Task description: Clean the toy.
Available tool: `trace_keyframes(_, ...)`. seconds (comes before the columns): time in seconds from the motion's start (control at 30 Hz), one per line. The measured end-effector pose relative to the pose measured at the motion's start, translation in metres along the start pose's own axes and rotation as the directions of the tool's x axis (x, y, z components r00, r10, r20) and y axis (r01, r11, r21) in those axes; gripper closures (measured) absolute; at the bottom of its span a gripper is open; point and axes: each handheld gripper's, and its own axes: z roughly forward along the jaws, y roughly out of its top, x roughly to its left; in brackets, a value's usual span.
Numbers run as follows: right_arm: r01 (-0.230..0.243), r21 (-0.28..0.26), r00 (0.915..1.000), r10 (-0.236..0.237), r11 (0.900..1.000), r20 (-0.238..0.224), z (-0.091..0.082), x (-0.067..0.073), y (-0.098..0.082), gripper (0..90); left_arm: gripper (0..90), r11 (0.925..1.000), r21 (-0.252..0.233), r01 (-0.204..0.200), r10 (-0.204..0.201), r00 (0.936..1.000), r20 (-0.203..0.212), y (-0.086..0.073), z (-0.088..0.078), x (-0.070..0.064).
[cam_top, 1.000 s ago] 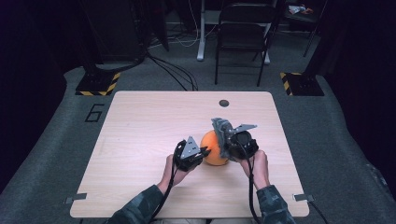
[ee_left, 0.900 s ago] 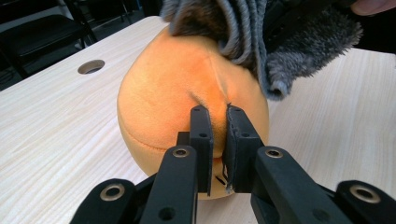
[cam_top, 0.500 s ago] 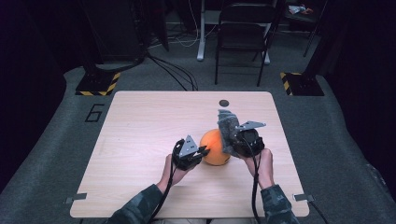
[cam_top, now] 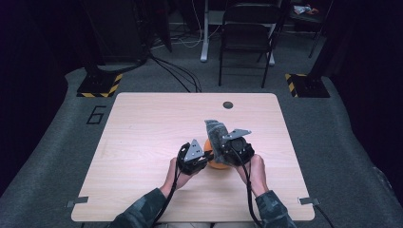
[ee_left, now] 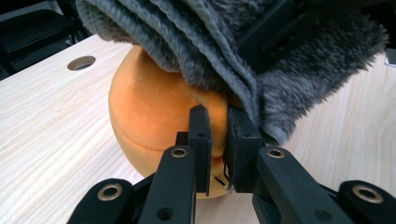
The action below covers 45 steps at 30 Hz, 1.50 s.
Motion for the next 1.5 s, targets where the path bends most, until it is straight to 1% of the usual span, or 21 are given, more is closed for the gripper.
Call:
trace_keyframes(0.1, 0.009, -0.004, 0.9994, -0.009, 1.000, 0.033, 0.000, 0.000, -0.001, 74.1, 81.9, 1.0000, 0.003, -0.001, 0.001, 1.0000, 0.005, 0.000, 0.000, 0.000)
trace_keyframes(0.17, 0.001, 0.010, 0.9974, -0.002, 1.000, 0.072, -0.002, -0.001, -0.001, 74.2, 82.0, 1.0000, 0.002, -0.001, 0.001, 1.0000, 0.006, 0.000, 0.000, 0.000)
trace_keyframes(0.2, 0.004, 0.001, 0.9963, -0.004, 1.000, 0.086, -0.001, -0.004, -0.001, 74.2, 82.0, 1.0000, 0.004, -0.004, 0.004, 1.0000, 0.006, 0.000, 0.000, 0.000)
trace_keyframes(0.3, -0.038, 0.001, 0.9942, 0.037, 0.999, 0.101, -0.001, -0.012, -0.004, 74.3, 82.0, 1.0000, 0.002, -0.002, 0.002, 1.0000, 0.007, 0.000, 0.000, 0.001)
trace_keyframes(0.43, -0.042, -0.012, 0.9878, 0.043, 0.999, 0.149, 0.000, -0.019, -0.008, 74.3, 82.0, 1.0000, 0.002, -0.002, 0.002, 1.0000, 0.005, 0.000, -0.001, 0.001)
trace_keyframes(0.53, -0.054, -0.015, 0.9890, 0.055, 0.998, 0.137, 0.001, -0.021, -0.010, 74.4, 81.9, 1.0000, 0.001, -0.002, 0.002, 1.0000, 0.003, 0.000, 0.000, 0.001)
trace_keyframes(0.6, -0.046, -0.016, 0.9893, 0.048, 0.999, 0.138, 0.002, -0.021, -0.010, 74.3, 81.9, 1.0000, 0.000, 0.003, -0.003, 1.0000, -0.001, 0.000, 0.000, 0.001)
trace_keyframes(0.7, -0.064, -0.017, 0.9905, 0.065, 0.998, 0.121, 0.001, -0.021, -0.010, 74.3, 81.9, 1.0000, 0.002, 0.010, -0.010, 0.9999, -0.012, 0.000, 0.000, 0.002)
trace_keyframes(0.87, -0.070, -0.019, 0.9884, 0.072, 0.997, 0.133, 0.000, -0.025, -0.011, 74.1, 81.6, 0.9998, 0.004, 0.020, -0.020, 0.9995, -0.023, 0.001, 0.000, 0.004)
trace_keyframes(0.93, -0.088, -0.032, 0.9871, 0.091, 0.996, 0.132, -0.002, -0.028, -0.012, 73.8, 81.5, 0.9992, 0.001, 0.040, -0.040, 0.9983, -0.042, 0.002, 0.000, 0.006)
trace_keyframes(1.03, -0.128, -0.090, 0.9873, 0.135, 0.988, 0.083, -0.008, -0.039, -0.015, 73.2, 81.3, 0.9968, 0.000, 0.080, -0.079, 0.9940, -0.075, 0.003, -0.001, 0.012)
trace_keyframes(1.1, -0.151, -0.110, 0.9824, 0.161, 0.982, 0.094, -0.016, -0.046, -0.017, 72.9, 81.1, 0.9919, -0.007, 0.126, -0.127, 0.9884, -0.084, 0.003, -0.001, 0.016)
trace_keyframes(1.13, -0.157, -0.117, 0.9806, 0.169, 0.981, 0.100, -0.020, -0.050, -0.018, 72.8, 81.0, 0.9908, 0.006, 0.135, -0.134, 0.9869, -0.089, 0.004, -0.002, 0.018)
trace_keyframes(1.17, -0.163, -0.119, 0.9775, 0.177, 0.979, 0.115, -0.023, -0.053, -0.019, 72.8, 80.9, 0.9892, -0.005, 0.146, -0.146, 0.9839, -0.103, 0.004, -0.001, 0.020)
trace_keyframes(1.23, -0.170, -0.115, 0.9721, 0.185, 0.979, 0.144, -0.027, -0.059, -0.022, 72.5, 80.7, 0.9868, 0.012, 0.162, -0.159, 0.9805, -0.115, 0.003, -0.002, 0.025)
trace_keyframes(1.3, -0.174, -0.086, 0.9679, 0.186, 0.981, 0.168, -0.027, -0.065, -0.028, 72.3, 80.4, 0.9835, 0.012, 0.180, -0.177, 0.9759, -0.127, 0.002, -0.003, 0.030)
trace_keyframes(1.33, -0.184, -0.078, 0.9626, 0.195, 0.980, 0.188, -0.025, -0.067, -0.031, 72.1, 80.2, 0.9820, 0.017, 0.188, -0.184, 0.9739, -0.132, 0.000, -0.004, 0.033)
trace_keyframes(1.37, -0.185, -0.058, 0.9604, 0.193, 0.981, 0.201, -0.023, -0.070, -0.034, 71.9, 80.0, 0.9803, 0.021, 0.196, -0.191, 0.9713, -0.141, -0.001, -0.005, 0.036)
trace_keyframes(1.43, -0.215, -0.034, 0.9547, 0.217, 0.976, 0.204, -0.016, -0.076, -0.042, 71.7, 79.8, 0.9754, 0.020, 0.220, -0.214, 0.9653, -0.149, -0.004, -0.005, 0.042)
trace_keyframes(1.47, -0.218, -0.017, 0.9545, 0.217, 0.976, 0.205, -0.012, -0.079, -0.047, 71.6, 79.6, 0.9717, 0.021, 0.235, -0.229, 0.9607, -0.156, -0.005, -0.005, 0.045)
trace_keyframes(1.5, -0.226, 0.001, 0.9530, 0.221, 0.974, 0.207, -0.008, -0.081, -0.051, 71.6, 79.5, 0.9706, 0.026, 0.239, -0.232, 0.9598, -0.158, -0.007, -0.006, 0.049)
